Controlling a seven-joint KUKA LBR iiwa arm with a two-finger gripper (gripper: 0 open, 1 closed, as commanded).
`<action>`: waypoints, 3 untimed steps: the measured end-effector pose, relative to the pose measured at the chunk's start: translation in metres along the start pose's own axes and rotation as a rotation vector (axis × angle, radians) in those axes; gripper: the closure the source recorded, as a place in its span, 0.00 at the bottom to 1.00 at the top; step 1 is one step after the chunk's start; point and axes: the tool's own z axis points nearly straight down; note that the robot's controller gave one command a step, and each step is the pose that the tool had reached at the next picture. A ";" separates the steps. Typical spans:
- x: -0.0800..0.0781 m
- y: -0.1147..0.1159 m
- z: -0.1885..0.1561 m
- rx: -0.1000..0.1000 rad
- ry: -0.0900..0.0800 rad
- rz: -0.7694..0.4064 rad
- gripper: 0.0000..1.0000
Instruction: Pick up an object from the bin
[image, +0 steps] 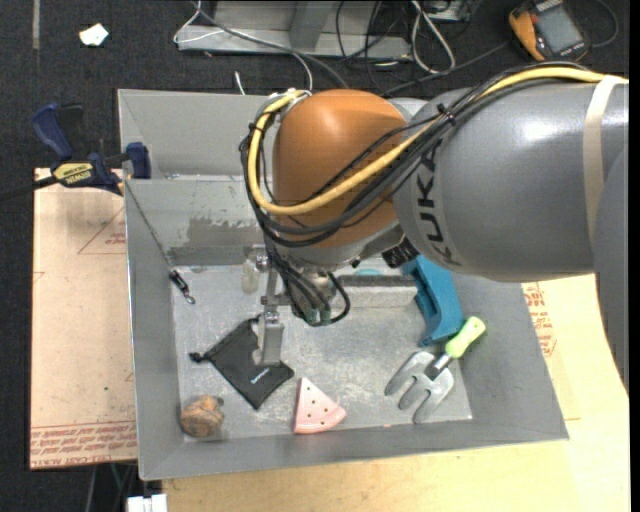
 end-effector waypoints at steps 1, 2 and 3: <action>-0.002 -0.001 -0.005 -0.002 -0.007 0.005 0.00; -0.047 0.001 -0.004 -0.003 -0.009 -0.022 0.00; -0.030 -0.007 0.048 -0.004 -0.010 0.124 0.00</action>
Offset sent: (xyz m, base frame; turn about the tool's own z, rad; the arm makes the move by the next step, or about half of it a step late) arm 0.0544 0.0002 0.0024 -0.0265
